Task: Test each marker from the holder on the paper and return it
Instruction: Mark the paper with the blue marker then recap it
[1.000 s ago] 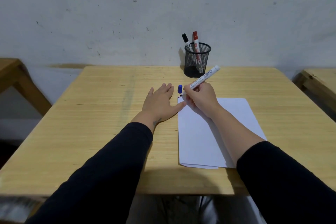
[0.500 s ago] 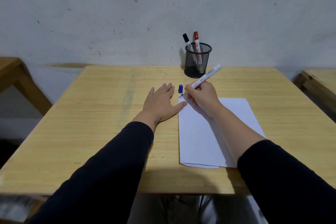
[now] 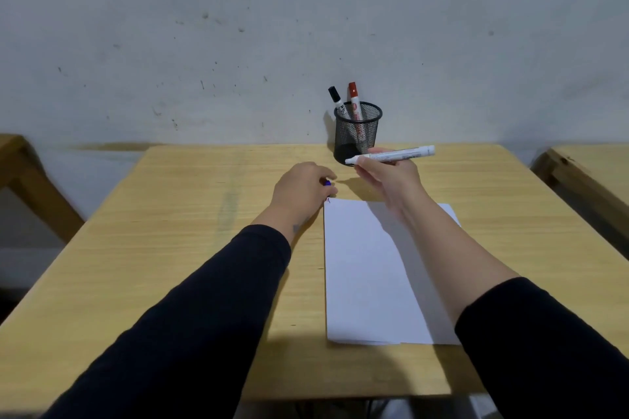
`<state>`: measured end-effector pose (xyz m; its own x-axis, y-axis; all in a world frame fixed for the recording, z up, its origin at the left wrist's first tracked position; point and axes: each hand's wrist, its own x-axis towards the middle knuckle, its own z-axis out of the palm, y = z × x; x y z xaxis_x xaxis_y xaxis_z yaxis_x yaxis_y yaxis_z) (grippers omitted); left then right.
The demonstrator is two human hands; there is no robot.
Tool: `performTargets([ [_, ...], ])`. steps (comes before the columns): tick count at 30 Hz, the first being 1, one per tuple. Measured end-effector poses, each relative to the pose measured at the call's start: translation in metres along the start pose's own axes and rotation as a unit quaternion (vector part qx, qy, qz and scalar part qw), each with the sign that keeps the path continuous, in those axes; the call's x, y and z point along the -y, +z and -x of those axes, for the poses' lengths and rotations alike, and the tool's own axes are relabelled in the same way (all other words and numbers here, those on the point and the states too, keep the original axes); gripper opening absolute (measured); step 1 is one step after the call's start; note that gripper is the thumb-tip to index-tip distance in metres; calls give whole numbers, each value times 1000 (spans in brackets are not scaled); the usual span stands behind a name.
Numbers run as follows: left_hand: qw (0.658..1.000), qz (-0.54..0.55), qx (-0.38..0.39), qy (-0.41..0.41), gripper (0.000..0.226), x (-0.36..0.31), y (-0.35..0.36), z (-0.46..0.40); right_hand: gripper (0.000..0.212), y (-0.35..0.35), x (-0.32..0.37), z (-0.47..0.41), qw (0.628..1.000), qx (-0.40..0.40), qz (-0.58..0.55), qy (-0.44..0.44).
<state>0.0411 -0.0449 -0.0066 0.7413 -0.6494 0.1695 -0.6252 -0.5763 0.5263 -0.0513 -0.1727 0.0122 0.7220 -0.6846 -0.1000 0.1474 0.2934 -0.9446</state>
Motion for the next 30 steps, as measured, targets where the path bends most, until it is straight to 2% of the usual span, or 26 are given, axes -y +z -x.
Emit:
performTargets([
  [2, 998, 61, -9, -22, 17, -1, 1, -3, 30, -3, 3, -1, 1000, 7, -9, 16],
  [3, 989, 141, -23, -44, 12, -2, -1, -4, 23, -5, 5, -1, 1000, 9, -16, 23],
  [6, 915, 380, -76, -115, 10, -12, -15, -8, 2, -3, 21, -1, 998, 13, -50, 26],
  [9, 864, 485, -76, -114, 18, -18, -29, -17, 2, 2, 38, 0, 998, 41, -44, -9],
  [12, 839, 532, -64, -93, 16, -28, -39, -16, 9, 8, 50, 6, 997, 56, -42, -36],
  [20, 841, 538, -42, -52, 11, -37, -50, -9, 7, 13, 59, 18, 995, 76, -26, -57],
  [26, 884, 465, -44, -19, 9, -42, -54, -3, 13, 14, 57, 23, 995, 88, -25, -47],
  [30, 894, 444, -59, -17, 9, -40, -54, 0, 15, 17, 53, 22, 996, 80, -20, -40],
])
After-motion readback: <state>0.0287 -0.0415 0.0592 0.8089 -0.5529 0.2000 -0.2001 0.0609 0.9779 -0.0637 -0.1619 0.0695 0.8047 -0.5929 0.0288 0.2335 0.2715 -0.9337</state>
